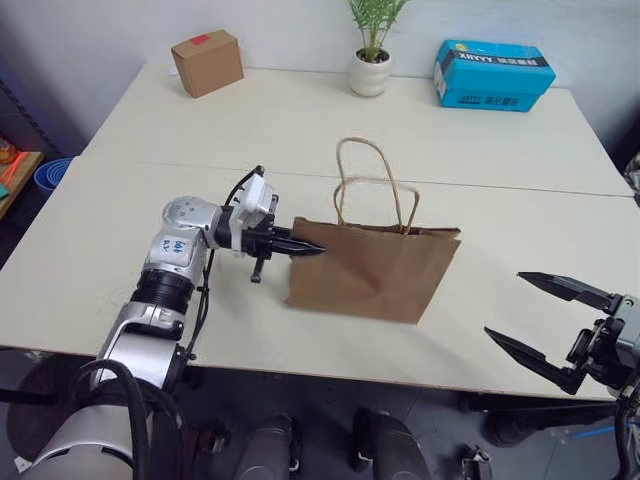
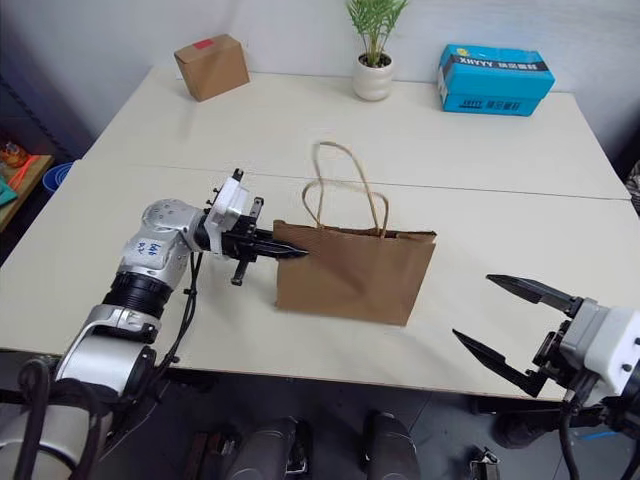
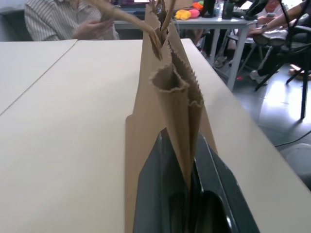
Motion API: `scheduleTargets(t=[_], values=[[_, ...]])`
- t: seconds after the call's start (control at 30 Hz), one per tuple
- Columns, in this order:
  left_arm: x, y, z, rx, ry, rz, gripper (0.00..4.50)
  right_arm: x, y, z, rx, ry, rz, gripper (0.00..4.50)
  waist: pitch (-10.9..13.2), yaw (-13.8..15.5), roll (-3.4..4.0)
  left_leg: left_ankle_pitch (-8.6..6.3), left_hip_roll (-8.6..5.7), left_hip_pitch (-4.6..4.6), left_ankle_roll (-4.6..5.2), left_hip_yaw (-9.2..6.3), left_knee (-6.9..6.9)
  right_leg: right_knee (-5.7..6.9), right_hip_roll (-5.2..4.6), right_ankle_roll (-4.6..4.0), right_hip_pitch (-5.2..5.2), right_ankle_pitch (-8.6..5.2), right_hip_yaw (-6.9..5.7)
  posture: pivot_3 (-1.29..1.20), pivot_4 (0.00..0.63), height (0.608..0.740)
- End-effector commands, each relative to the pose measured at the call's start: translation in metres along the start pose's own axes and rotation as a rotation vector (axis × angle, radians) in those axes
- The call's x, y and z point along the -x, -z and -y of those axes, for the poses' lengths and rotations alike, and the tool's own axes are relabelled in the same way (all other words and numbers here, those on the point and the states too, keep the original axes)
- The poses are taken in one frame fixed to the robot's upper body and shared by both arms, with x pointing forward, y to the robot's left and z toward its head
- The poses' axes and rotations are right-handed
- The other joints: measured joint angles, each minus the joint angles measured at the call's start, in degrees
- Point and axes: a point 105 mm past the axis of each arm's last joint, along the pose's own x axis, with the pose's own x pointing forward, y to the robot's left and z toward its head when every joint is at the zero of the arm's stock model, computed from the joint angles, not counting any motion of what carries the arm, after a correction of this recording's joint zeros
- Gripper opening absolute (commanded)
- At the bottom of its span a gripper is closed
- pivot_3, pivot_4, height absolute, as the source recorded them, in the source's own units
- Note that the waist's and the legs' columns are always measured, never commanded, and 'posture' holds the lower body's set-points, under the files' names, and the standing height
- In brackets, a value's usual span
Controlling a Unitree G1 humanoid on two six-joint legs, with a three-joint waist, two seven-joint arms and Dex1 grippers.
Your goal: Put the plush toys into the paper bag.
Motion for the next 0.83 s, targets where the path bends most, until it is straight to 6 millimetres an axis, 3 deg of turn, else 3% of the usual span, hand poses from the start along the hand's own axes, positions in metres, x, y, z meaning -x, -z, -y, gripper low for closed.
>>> scheduleTargets(t=[0.03, 0.27, 0.43, 0.53, 0.67, 0.83], values=[[0.001, -0.007, 0.005, -0.049, 0.104, -0.017, 0.04, 0.001, 0.001, -0.004, 0.007, 0.006, 0.016, 4.14, 0.0, 0.0, 0.0, -0.01, 0.0, 0.0, 0.0, 0.0, 0.0, 0.0, 0.01, 0.0, 0.0, 0.0, -0.01, 0.0, 0.15, 0.74], [0.025, -0.021, 0.004, -0.09, 0.006, -0.012, 1.79, -0.006, 0.006, 0.003, -0.065, 0.015, 0.065, 4.14, 0.0, -0.3, 0.0, -0.02, 0.0, 0.01, 0.04, 0.1, 0.04, 0.05, 0.01, 0.03, -0.04, 0.02, -0.03, 0.0, 0.15, 0.74], [0.059, -0.017, 0.02, -0.049, -0.179, -0.035, 3.37, -0.009, 0.013, 0.014, -0.1, -0.011, 0.056, 4.29, 0.0, -0.4, 0.02, -0.02, 0.02, 0.03, 0.03, 0.06, 0.04, 0.04, -0.02, 0.03, -0.02, 0.01, 0.17, 0.0, 0.15, 0.74], [0.095, -0.018, 0.034, -0.037, -0.397, -0.088, 4.35, -0.008, 0.018, 0.026, -0.067, -0.065, 0.04, 4.5, 0.0, -0.9, 0.01, -0.03, 0.03, 0.03, 0.04, 0.05, 0.05, 0.04, -0.12, 0.03, -0.01, 0.01, 0.26, 0.0, 0.15, 0.74], [0.132, -0.014, 0.066, 0.011, -0.58, -0.203, 4.48, -0.003, 0.027, 0.045, -0.019, -0.155, 0.0, 4.5, 0.0, -1.1, 0.02, -0.05, 0.08, 0.04, 0.02, -0.02, 0.04, -0.04, -0.29, 0.02, 0.02, 0.01, 0.29, 0.0, 0.15, 0.74], [0.151, 0.002, 0.096, 0.043, -0.65, -0.306, 4.48, -0.004, 0.041, 0.058, 0.03, -0.225, -0.035, 4.5, 0.0, -0.3, 0.07, -0.07, 0.07, 0.08, 0.01, -0.05, 0.04, -0.1, -0.47, 0.01, 0.06, 0.01, 0.2, 0.0, 0.15, 0.74]])
